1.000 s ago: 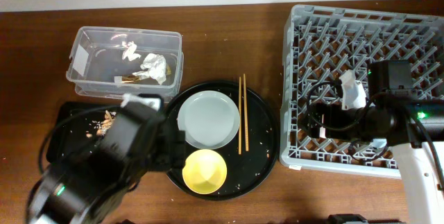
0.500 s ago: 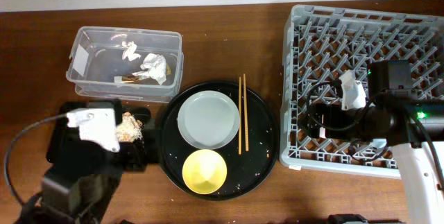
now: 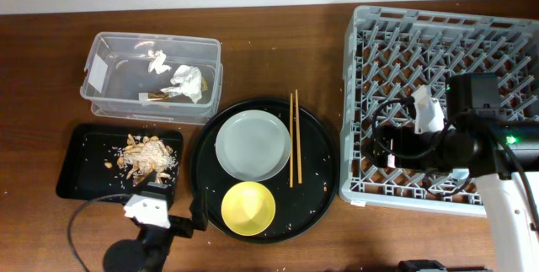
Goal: Sort waste into correct bins and load items into the dishwasher rack
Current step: 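Grasp the yellow bowl with the right gripper and place it in the rack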
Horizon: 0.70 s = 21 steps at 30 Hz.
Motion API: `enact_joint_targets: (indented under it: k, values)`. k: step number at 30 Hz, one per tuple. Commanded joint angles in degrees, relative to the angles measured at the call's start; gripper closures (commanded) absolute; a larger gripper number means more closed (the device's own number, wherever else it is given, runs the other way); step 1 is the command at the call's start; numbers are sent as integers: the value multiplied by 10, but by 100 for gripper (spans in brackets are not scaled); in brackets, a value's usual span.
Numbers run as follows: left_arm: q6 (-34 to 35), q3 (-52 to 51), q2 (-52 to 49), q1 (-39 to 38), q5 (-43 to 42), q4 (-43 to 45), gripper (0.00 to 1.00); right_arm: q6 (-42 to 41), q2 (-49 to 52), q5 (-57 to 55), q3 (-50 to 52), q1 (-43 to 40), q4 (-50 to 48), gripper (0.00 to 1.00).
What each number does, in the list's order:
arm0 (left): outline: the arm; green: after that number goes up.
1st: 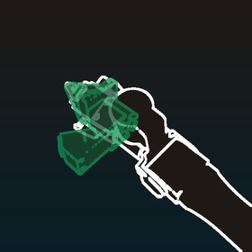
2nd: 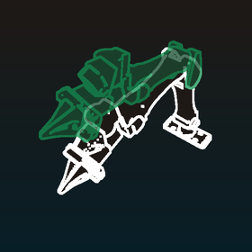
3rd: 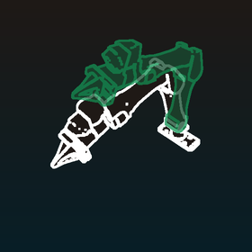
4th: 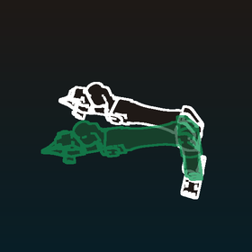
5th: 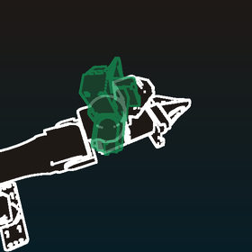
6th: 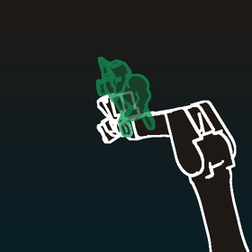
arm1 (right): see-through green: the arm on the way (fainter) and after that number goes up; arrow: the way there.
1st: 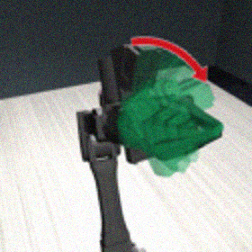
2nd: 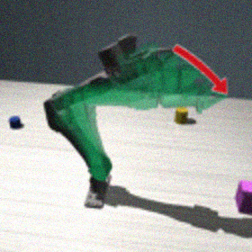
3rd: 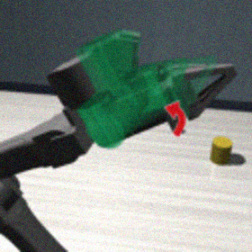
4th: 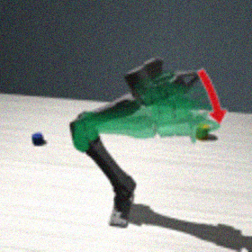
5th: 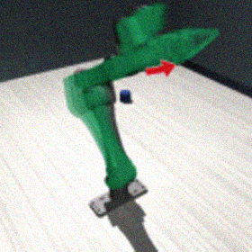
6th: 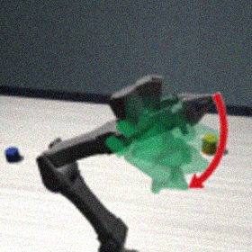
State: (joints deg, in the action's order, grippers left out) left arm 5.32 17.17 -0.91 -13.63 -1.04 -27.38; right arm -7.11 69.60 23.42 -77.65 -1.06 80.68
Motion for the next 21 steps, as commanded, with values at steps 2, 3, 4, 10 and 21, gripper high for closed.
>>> enact_joint_targets:
  k: [2, 3, 4, 10, 21]
  values:
    - [-11, -99, 6, 4, -33, 27, 0, 3, 2, -1, -1, 3, 0, 2]
    - [-11, -101, 4, 4, -33, 34, 0, 3, 2, -1, -1, 3, 0, 2]
    - [-11, -101, 6, 3, -31, 40, 0, 3, 2, -1, -1, 3, 0, 2]
    - [-11, -102, 5, 3, -31, 40, 0, 3, 2, -1, -1, 3, -1, 2]
    - [-11, -102, 5, 3, -31, 40, 0, 40, 27, 166, 101, 261, -203, 2]
